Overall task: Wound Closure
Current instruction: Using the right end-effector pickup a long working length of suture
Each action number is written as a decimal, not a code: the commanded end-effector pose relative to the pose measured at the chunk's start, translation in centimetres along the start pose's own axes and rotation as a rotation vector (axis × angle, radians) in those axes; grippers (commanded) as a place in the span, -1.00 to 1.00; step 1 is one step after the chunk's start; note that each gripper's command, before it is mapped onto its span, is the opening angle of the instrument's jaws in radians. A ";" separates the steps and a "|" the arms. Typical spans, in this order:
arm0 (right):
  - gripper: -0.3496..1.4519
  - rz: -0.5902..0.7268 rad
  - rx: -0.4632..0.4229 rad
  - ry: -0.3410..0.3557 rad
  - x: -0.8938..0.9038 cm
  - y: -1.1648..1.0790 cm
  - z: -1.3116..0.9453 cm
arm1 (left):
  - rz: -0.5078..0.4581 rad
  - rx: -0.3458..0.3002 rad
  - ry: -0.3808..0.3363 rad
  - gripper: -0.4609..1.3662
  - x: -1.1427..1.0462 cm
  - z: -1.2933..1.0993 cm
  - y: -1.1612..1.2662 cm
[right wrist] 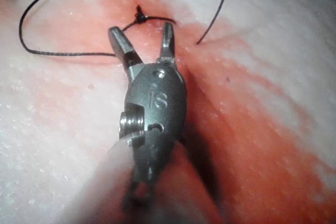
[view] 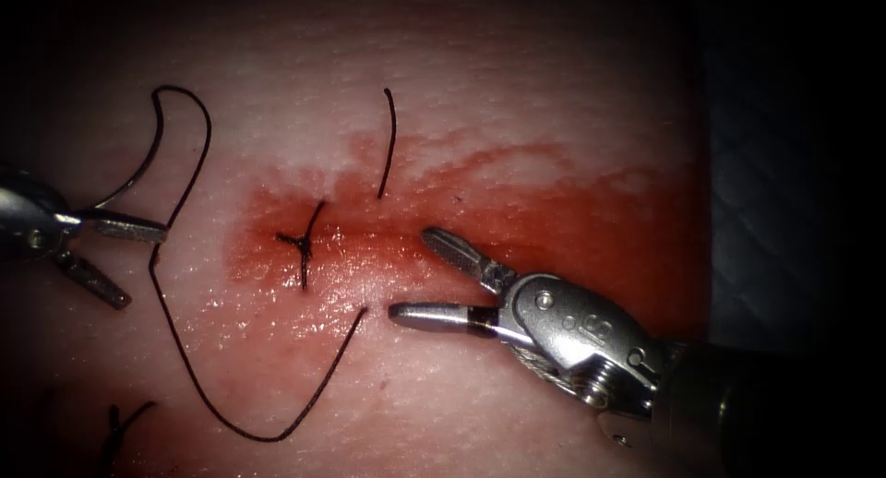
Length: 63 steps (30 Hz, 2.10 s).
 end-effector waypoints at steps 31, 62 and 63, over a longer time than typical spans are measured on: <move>0.54 -0.001 0.004 0.000 0.00 -0.03 0.00 | 0.080 -0.075 -0.253 -0.15 -0.13 0.48 0.29; 0.49 -0.005 0.013 0.003 -0.01 -0.13 -0.05 | 0.037 -0.209 -0.385 -0.78 -0.54 0.92 0.59; 0.48 -0.005 0.013 0.003 -0.01 -0.13 -0.06 | 0.029 -0.230 -0.389 -0.88 -0.55 0.92 0.59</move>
